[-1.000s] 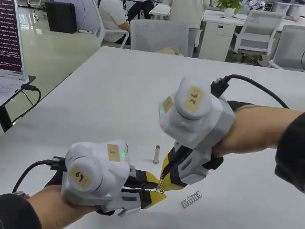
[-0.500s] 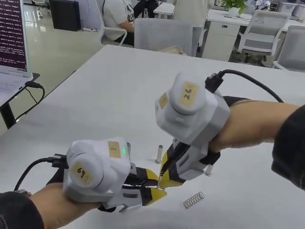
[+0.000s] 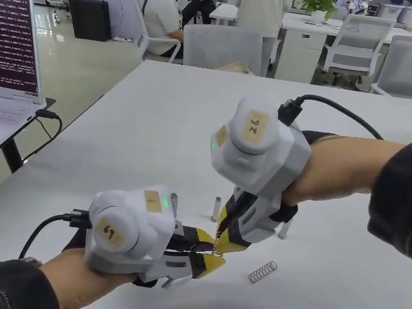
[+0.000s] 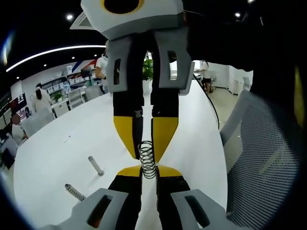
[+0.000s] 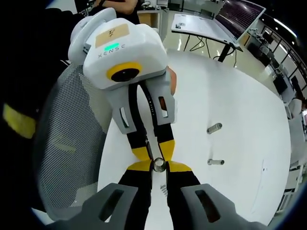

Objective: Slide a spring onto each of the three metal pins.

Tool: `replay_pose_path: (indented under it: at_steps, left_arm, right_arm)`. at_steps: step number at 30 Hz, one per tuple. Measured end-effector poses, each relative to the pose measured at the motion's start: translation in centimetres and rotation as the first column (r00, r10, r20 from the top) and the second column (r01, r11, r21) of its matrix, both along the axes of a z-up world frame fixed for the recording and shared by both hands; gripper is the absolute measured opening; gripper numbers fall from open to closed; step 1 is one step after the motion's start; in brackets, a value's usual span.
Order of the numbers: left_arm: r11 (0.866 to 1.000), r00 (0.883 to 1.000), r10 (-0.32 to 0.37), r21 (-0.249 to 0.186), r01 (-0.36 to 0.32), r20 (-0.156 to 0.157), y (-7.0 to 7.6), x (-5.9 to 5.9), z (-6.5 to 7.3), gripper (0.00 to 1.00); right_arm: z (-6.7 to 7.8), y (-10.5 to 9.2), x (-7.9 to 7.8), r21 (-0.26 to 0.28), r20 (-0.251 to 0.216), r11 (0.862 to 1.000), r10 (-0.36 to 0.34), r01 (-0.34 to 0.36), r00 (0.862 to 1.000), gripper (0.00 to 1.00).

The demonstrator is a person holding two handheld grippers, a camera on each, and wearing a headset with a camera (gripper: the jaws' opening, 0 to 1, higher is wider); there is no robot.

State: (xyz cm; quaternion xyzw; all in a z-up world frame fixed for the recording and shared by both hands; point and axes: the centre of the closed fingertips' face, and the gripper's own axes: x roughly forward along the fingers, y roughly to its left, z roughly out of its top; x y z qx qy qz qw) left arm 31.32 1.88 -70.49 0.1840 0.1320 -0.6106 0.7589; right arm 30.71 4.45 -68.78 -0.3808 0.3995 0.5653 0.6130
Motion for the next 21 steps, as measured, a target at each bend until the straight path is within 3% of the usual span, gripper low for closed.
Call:
replay_pose_path:
  at_steps: [8, 13, 21]
  left_arm:
    - [1.000, 1.000, 0.012, 0.009, -0.012, -0.018, 0.13, 0.02, -0.30, 0.09]
    - [1.000, 0.998, 0.030, 0.002, -0.030, -0.055, 0.24, 0.15, -0.48, 0.19]
    - [0.999, 0.996, 0.045, -0.006, -0.046, -0.071, 0.41, 0.31, -0.57, 0.28]
  right_arm:
    - [0.04, 0.08, 0.12, 0.003, 0.000, 1.000, 0.002, -0.002, 1.000, 0.08]
    - [0.14, -0.01, 0.30, 0.009, 0.000, 1.000, -0.006, 0.006, 1.000, 0.08]
    - [0.07, -0.14, 0.52, 0.015, 0.001, 1.000, -0.016, 0.016, 1.000, 0.08]
